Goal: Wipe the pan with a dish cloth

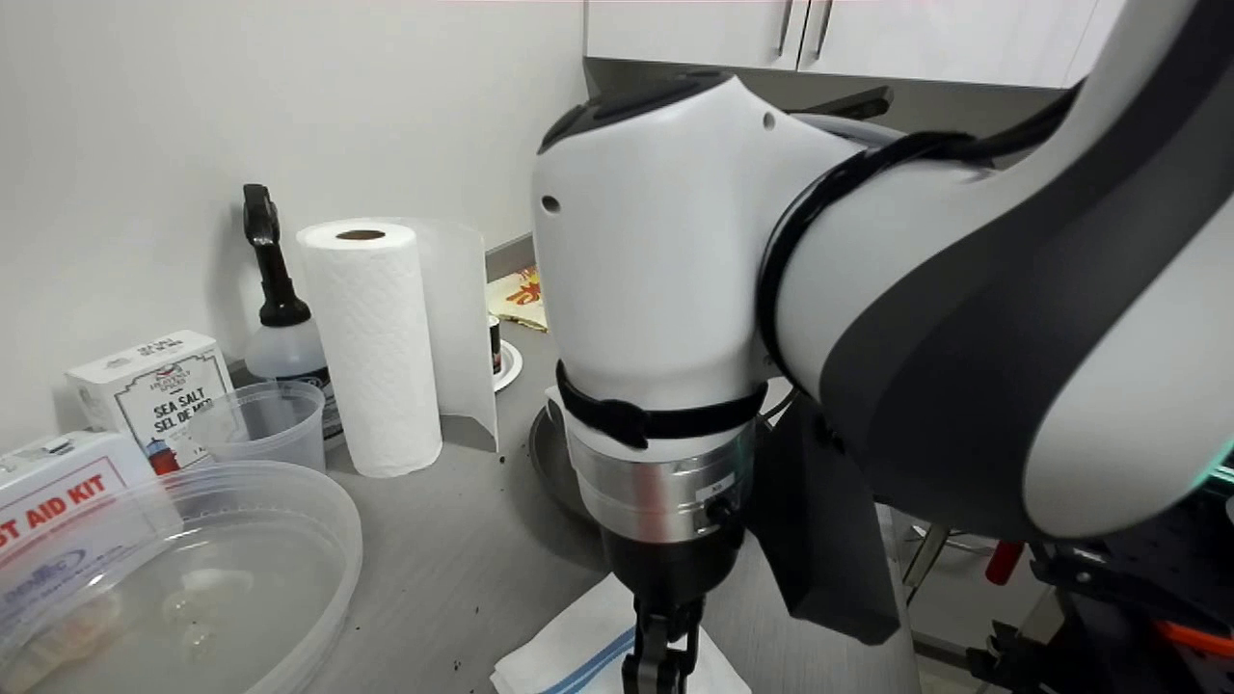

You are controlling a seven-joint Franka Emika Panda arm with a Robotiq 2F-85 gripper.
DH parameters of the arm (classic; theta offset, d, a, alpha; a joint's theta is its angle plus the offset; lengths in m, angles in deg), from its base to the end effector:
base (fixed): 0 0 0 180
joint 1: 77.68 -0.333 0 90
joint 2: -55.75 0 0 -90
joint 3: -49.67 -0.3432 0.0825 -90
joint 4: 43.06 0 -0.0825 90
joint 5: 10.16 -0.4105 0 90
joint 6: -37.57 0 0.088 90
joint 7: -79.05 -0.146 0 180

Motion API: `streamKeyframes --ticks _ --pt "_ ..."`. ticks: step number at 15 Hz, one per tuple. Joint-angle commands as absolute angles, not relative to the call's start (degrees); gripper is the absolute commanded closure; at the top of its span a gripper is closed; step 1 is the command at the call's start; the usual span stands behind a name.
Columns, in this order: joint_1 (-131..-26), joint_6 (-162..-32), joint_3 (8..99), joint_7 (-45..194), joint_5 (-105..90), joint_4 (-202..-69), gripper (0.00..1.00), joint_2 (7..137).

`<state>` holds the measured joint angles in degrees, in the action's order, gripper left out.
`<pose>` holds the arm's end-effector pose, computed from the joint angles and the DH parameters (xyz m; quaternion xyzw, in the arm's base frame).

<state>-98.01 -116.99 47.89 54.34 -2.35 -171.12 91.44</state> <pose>0.4845 0.2018 0.0346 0.9960 0.0389 -0.0668 0.0453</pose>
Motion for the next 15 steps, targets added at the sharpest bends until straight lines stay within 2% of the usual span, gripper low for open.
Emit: streamKeyframes --ticks 1,15 --pt "-99.6 -117.8 49.0 54.3 -3.4 -169.4 0.00 93.0" --pt "-99.6 -116.8 49.3 55.0 -3.3 -170.2 0.00 92.4"
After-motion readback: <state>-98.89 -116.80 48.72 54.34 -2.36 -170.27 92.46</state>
